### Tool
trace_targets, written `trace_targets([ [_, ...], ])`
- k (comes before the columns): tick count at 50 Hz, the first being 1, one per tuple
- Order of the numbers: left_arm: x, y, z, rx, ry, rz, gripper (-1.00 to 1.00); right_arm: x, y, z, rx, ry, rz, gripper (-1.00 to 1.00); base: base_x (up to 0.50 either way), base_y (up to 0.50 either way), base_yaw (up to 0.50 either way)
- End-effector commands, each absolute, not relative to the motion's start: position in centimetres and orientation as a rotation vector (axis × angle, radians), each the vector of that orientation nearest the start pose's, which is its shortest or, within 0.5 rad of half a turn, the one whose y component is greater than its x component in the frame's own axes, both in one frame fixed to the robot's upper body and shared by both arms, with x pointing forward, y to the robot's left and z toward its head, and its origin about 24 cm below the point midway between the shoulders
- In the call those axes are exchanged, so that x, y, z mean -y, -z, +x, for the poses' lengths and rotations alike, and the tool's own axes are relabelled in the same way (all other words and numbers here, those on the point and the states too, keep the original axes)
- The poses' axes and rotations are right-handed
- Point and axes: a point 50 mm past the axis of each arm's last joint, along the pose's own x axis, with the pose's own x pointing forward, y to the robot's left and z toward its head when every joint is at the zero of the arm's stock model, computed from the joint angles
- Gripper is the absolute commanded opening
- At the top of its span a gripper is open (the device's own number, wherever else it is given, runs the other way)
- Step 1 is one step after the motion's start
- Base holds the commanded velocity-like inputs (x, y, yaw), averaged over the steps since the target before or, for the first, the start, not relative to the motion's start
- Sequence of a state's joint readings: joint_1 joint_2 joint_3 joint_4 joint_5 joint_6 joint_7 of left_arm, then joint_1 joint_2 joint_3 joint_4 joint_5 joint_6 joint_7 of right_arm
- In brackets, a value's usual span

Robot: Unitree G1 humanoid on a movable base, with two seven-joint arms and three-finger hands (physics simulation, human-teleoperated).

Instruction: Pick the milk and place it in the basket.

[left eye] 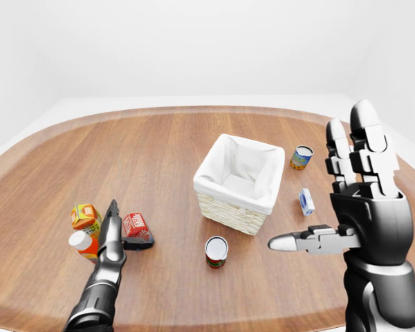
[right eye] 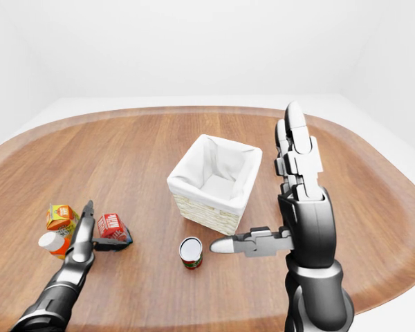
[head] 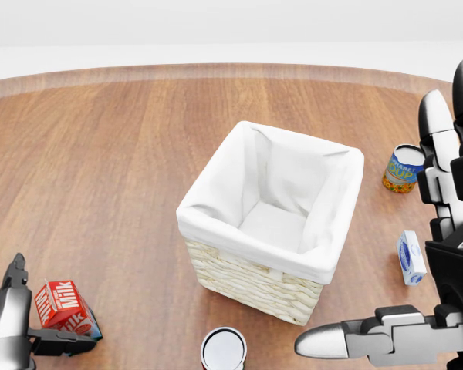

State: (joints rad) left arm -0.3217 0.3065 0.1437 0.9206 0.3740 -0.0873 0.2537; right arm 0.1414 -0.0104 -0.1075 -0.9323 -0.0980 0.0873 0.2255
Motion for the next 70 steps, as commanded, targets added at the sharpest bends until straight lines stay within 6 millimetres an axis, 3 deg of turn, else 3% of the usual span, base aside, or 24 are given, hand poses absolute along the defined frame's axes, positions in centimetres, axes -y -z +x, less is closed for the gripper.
trace_targets([
  [1, -27.4, 5.5, 26.5, -0.582, -0.315, 0.644, 1.0, 16.3, -20.4, 16.8, 0.682, -0.044, -0.244, 1.0, 0.0, 0.0, 0.0],
  [2, -27.2, 5.8, 26.4, -0.605, -0.285, 0.595, 1.0, 16.3, -20.5, 16.8, 0.683, -0.044, -0.244, 1.0, 0.0, 0.0, 0.0],
  [3, -27.0, 6.0, 26.4, -0.625, -0.251, 0.552, -0.83, 16.3, -20.5, 16.8, 0.687, -0.043, -0.244, 1.0, 0.0, 0.0, 0.0],
  [4, -26.9, 6.2, 26.3, -0.633, -0.228, 0.554, -1.0, 16.4, -20.6, 16.7, 0.688, -0.043, -0.243, 1.0, 0.0, 0.0, 0.0],
  [34, -26.8, 5.2, 27.4, -0.593, -0.209, 0.541, -1.0, 16.3, -20.5, 16.8, 0.687, -0.043, -0.24, 1.0, 0.0, 0.0, 0.0],
  [53, -26.3, 2.2, 29.4, -0.439, -0.179, 0.566, -1.0, 16.3, -20.3, 16.9, 0.677, -0.045, -0.239, 1.0, 0.0, 0.0, 0.0],
  [64, -25.8, -0.6, 30.1, -0.288, -0.143, 0.583, -1.0, 16.3, -20.3, 16.8, 0.673, -0.047, -0.24, 1.0, 0.0, 0.0, 0.0],
  [70, -24.9, -3.3, 30.4, -0.159, -0.107, 0.59, -1.0, 16.3, -20.3, 16.8, 0.673, -0.048, -0.241, 1.0, 0.0, 0.0, 0.0],
])
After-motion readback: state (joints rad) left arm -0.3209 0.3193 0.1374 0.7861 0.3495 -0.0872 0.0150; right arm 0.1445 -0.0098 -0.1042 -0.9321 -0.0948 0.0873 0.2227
